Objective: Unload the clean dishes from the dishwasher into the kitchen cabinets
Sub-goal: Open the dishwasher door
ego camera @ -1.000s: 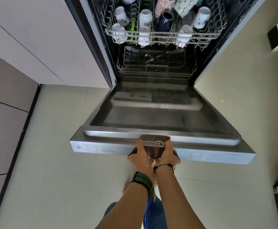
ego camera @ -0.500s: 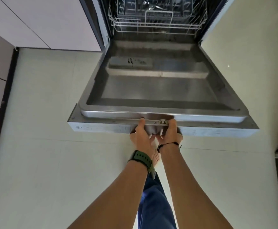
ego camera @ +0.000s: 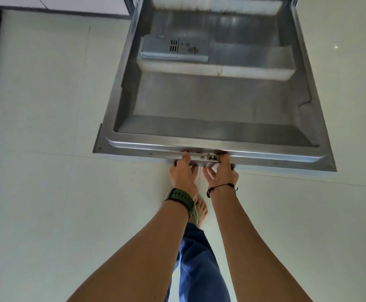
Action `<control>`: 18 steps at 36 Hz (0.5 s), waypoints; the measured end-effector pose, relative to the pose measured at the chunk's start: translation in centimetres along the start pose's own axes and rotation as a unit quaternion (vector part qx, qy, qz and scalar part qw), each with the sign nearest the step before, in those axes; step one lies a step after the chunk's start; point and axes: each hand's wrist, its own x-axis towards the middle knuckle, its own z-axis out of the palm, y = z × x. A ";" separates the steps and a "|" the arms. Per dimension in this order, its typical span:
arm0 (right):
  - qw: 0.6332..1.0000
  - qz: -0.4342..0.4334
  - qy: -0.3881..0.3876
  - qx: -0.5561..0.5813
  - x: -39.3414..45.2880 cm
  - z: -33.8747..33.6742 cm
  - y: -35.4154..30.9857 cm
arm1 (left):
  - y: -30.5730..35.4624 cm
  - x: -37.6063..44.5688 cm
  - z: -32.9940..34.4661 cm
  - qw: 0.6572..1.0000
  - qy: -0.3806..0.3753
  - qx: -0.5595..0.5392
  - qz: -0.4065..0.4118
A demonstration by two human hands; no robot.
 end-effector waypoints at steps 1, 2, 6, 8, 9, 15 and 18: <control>1.000 0.003 0.005 -0.002 0.5 -0.1 0.3 | -0.3 0.5 -0.1 1.000 0.000 -0.001 -0.003; 1.000 0.006 0.010 -0.004 1.0 -0.2 0.7 | -0.6 1.0 -0.2 1.000 -0.001 -0.001 -0.006; 1.000 0.013 0.026 -0.001 3.0 -0.2 2.0 | -1.6 3.2 -0.5 1.000 0.000 0.001 -0.016; 0.999 0.011 0.031 0.004 3.9 -0.2 2.6 | -1.9 4.1 -0.6 1.000 0.005 0.006 -0.017; 0.999 0.009 0.033 0.005 4.2 -0.1 2.9 | -2.1 4.5 -0.7 1.000 0.008 0.008 -0.019; 0.998 0.009 0.063 0.014 5.7 0.3 3.9 | -2.6 7.0 -0.8 0.998 0.033 0.029 -0.036; 0.997 0.017 0.068 0.015 6.9 0.4 4.4 | -2.7 8.3 -0.8 0.998 0.031 0.023 -0.047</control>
